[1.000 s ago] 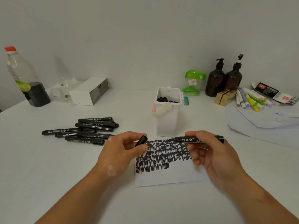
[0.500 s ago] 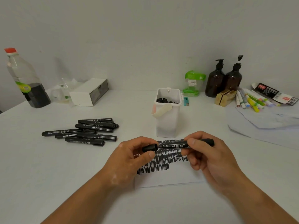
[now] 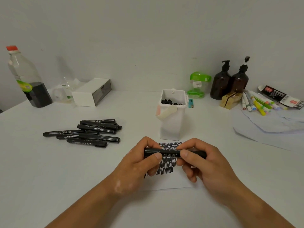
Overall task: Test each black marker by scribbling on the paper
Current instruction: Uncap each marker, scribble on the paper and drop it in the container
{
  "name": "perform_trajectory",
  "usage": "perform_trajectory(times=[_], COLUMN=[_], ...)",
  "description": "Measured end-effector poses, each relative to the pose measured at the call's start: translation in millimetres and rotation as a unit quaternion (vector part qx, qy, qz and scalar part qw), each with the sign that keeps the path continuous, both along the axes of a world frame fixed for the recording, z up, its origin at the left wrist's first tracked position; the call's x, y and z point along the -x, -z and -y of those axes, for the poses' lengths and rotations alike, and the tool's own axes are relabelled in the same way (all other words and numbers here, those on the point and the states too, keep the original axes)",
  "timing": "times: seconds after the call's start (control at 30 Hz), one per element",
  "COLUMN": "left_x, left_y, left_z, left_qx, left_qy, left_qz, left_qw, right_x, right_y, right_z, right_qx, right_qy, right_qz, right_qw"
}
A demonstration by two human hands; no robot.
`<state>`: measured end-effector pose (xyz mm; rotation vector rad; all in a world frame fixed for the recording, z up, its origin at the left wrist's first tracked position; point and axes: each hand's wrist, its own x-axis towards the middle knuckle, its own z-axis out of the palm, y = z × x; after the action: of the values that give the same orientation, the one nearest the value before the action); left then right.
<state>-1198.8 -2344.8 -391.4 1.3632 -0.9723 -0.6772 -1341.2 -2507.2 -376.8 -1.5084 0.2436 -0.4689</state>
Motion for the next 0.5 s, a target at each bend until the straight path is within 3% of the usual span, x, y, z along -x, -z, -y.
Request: perform_trajectory(times=[0.13, 0.5], left_x=[5.3, 8.2], left_y=[0.4, -2.6], left_z=[2.3, 1.5], left_qx=[0.023, 0.032], left_qy=[0.006, 0.017], left_qz=[-0.042, -0.046], left_qw=[0.999, 0.998], right_x=[-1.1, -1.0], right_y=[-0.1, -4.1], right_z=[0.1, 0.3], right_qx=[-0.026, -0.062], right_qy=[0.003, -0.019], right_qz=[0.008, -0.007], right_qw=[1.000, 0.998])
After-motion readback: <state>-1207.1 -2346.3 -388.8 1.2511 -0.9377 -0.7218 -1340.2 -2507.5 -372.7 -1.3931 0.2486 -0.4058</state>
